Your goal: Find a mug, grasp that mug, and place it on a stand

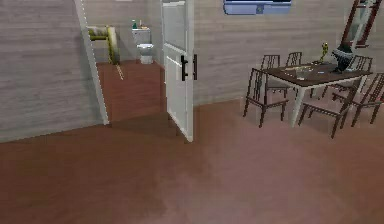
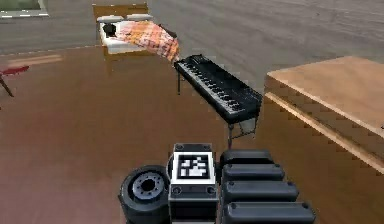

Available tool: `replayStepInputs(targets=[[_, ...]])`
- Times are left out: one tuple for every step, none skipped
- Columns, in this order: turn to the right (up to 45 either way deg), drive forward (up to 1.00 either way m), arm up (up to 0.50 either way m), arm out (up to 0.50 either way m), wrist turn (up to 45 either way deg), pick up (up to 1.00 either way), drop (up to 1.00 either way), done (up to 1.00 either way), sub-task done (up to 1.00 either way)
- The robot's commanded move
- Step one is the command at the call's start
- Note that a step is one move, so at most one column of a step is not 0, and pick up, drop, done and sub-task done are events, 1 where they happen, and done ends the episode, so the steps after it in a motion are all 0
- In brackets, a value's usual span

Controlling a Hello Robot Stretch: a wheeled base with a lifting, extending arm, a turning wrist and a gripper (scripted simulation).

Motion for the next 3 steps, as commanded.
replayStepInputs(targets=[[-21.0,0.0,0.0,0.0,0.0,0.0,0.0,0.0,0.0],[0.0,0.6,0.0,0.0,0.0,0.0,0.0,0.0,0.0],[-15.0,0.0,0.0,0.0,0.0,0.0,0.0,0.0,0.0]])
